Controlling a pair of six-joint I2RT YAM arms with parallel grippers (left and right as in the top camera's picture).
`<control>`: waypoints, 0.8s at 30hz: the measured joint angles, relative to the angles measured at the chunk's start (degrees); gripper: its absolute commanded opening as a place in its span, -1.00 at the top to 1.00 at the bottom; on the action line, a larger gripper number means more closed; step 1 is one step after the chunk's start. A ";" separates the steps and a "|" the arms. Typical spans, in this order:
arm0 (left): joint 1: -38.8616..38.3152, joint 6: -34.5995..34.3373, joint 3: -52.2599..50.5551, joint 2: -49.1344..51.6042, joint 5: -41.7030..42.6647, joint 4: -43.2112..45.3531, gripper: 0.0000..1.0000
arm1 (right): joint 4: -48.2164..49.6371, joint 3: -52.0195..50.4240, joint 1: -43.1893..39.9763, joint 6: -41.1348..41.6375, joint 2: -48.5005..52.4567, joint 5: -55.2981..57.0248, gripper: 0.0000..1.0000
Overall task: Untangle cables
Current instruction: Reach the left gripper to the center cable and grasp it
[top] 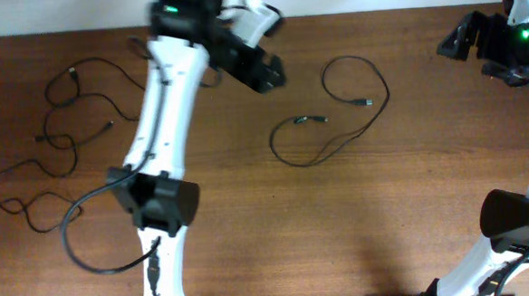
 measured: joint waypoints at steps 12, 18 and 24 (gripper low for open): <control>-20.24 0.33 -39.36 0.57 -5.42 36.20 -0.59 | 0.00 0.00 0.00 -0.15 0.00 0.35 -0.98; -23.06 -5.79 -45.70 0.57 -12.68 48.19 0.49 | 0.00 0.00 0.00 -0.17 0.00 0.35 -0.98; -22.82 -8.66 -46.21 0.42 -15.47 48.43 1.00 | 0.00 0.00 0.00 -0.11 0.00 0.35 -0.98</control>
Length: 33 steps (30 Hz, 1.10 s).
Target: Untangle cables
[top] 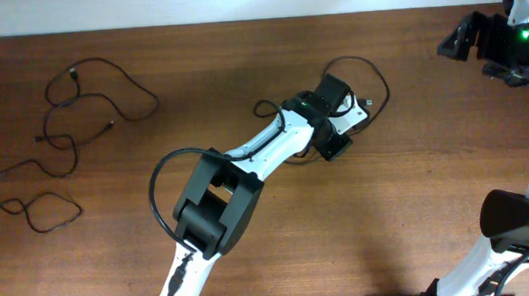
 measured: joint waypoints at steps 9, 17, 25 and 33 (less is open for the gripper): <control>1.92 -0.68 2.25 -34.14 3.69 -1.49 1.00 | 0.35 0.00 0.76 -0.02 0.00 -3.10 -0.94; 1.92 -1.53 2.01 -41.62 9.25 1.57 1.00 | 7.87 0.00 10.34 4.00 0.00 -9.49 -0.64; 10.69 -15.61 2.03 -48.70 7.02 0.92 1.00 | 7.98 -0.76 16.20 13.31 2.51 -4.24 -0.31; 16.74 -32.09 2.03 -48.63 -0.28 0.57 1.00 | 17.68 -14.38 30.16 16.28 6.19 -4.46 -0.23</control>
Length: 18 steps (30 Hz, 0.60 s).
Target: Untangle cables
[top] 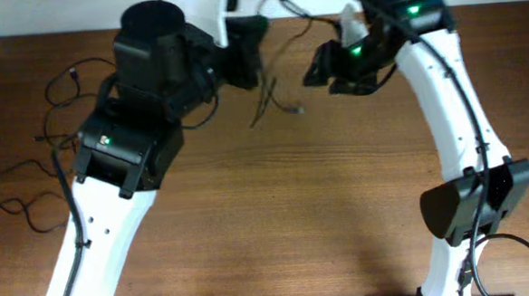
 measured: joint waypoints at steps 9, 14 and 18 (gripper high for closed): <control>3.74 -6.10 -2.51 6.71 -5.60 -15.08 1.00 | 2.86 -3.30 -1.77 2.38 0.00 -0.11 -0.23; 3.74 -6.10 -3.10 5.70 -11.08 -24.63 1.00 | 1.46 -3.30 -11.63 2.36 0.00 -0.04 -0.24; 3.74 -5.03 -3.02 0.63 -11.58 -34.64 1.00 | 0.48 -3.30 -15.69 1.99 0.00 0.13 -0.24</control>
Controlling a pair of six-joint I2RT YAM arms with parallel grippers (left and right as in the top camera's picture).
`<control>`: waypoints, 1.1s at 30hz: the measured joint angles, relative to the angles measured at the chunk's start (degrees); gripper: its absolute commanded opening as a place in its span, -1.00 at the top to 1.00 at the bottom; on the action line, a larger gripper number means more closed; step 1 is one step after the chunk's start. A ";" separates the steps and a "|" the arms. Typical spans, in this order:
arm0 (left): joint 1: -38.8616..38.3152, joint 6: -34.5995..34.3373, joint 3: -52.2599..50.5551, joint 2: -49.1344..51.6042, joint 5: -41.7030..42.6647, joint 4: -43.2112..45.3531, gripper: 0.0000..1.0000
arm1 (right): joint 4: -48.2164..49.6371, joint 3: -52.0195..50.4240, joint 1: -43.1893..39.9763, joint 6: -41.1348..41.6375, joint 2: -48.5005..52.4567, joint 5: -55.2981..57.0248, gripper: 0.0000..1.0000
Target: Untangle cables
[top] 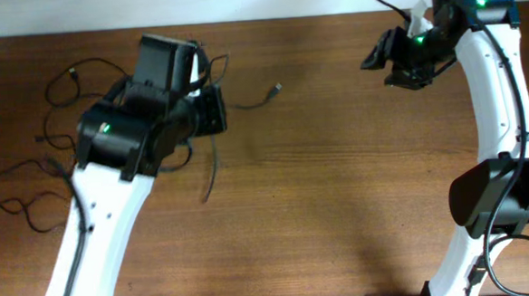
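Observation:
A thin black cable (244, 102) hangs from my left gripper (215, 110), which is shut on it left of the table's middle. One end with a small connector (278, 89) reaches out to the right, and another strand (210, 173) droops toward the table. A short loop (216, 62) rises behind the gripper. My right gripper (373, 59) is at the back right, well apart from the cable, with nothing visibly in it. Its jaws are too dark to read.
Other black cables (67, 108) lie in tangled loops at the far left, with a further loop (41, 209) nearer the front left. The left arm's body covers part of them. The wooden table (340, 207) ends at a white wall along the back.
My left gripper has moved left and toward the front with the cable. My right gripper has moved right, away from the cable, which now hangs from the left gripper alone.
The cable first lay in a loop right of centre, with the left arm at the back and the right arm at the far right. Then my left gripper was down at the loop. Later the cable was raised at the back between both grippers. Now the left holds it alone.

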 measured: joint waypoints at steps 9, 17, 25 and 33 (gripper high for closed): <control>-7.32 32.57 0.22 -2.58 33.20 4.48 1.00 | -2.27 0.00 -0.70 -0.17 0.00 2.89 -0.25; 2.51 16.02 0.74 -9.40 24.98 8.28 1.00 | -2.60 0.00 -0.70 -0.28 0.00 4.87 -0.25; 4.28 -2.38 -9.66 12.92 11.41 15.43 1.00 | -2.75 0.00 -0.70 -0.31 0.00 5.27 -0.24; -6.23 -8.85 -9.68 36.50 3.37 30.12 1.00 | -2.86 -0.02 -0.70 -0.35 0.00 5.33 -0.25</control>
